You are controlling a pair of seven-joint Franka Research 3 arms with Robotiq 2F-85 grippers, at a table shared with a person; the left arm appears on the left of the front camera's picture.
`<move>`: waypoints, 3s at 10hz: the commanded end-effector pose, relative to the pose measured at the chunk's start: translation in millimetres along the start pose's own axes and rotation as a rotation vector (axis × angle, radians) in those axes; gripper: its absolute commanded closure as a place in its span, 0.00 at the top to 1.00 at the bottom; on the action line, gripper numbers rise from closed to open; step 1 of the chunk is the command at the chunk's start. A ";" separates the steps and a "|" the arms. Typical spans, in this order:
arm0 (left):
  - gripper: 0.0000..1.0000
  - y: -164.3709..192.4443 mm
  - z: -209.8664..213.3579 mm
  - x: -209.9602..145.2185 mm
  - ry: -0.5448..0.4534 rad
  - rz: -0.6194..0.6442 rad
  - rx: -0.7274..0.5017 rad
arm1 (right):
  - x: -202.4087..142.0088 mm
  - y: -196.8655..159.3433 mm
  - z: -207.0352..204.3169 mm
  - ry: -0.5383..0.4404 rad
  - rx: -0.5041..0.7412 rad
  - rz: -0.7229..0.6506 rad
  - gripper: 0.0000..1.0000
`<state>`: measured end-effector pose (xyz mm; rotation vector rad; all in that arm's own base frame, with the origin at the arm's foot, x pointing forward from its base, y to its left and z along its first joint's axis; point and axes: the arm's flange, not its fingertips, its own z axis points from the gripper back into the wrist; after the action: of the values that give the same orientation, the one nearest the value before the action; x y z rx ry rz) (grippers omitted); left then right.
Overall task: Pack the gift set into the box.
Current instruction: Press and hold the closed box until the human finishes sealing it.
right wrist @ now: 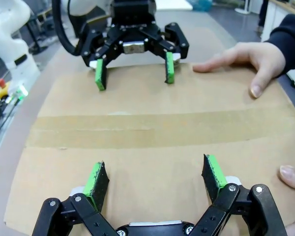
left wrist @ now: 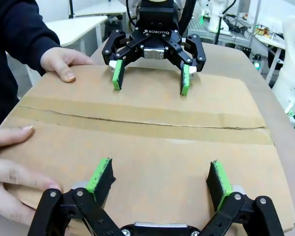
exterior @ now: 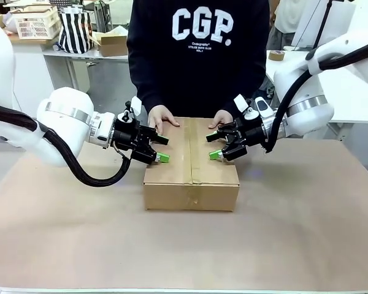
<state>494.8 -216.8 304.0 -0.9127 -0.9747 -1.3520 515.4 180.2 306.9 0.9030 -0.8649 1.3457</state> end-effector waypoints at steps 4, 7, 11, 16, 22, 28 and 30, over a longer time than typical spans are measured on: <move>1.00 3.1 -12.7 -11.6 0.053 0.057 0.031 | -1.5 0.5 1.7 -0.004 -0.005 -0.008 1.00; 1.00 2.2 -2.9 1.2 0.005 0.013 0.003 | -1.5 0.5 1.7 -0.004 -0.005 -0.008 1.00; 1.00 2.2 -2.9 1.2 0.005 0.013 0.003 | -1.5 0.5 1.7 -0.004 -0.005 -0.008 1.00; 1.00 2.2 -2.9 1.2 0.005 0.013 0.003 | -1.5 0.5 1.7 -0.004 -0.005 -0.008 1.00; 1.00 2.2 -2.9 1.2 0.005 0.013 0.003 | -1.5 0.5 1.7 -0.004 -0.005 -0.008 1.00; 1.00 2.2 -2.9 1.2 0.005 0.013 0.003 | -1.5 0.5 1.7 -0.004 -0.005 -0.008 1.00; 1.00 2.2 -2.9 1.2 0.005 0.013 0.003 | -1.5 0.5 1.7 -0.004 -0.005 -0.008 1.00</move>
<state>498.4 -220.7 308.1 -0.9149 -0.9607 -1.3302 515.5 178.2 308.8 0.9132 -0.8717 1.3351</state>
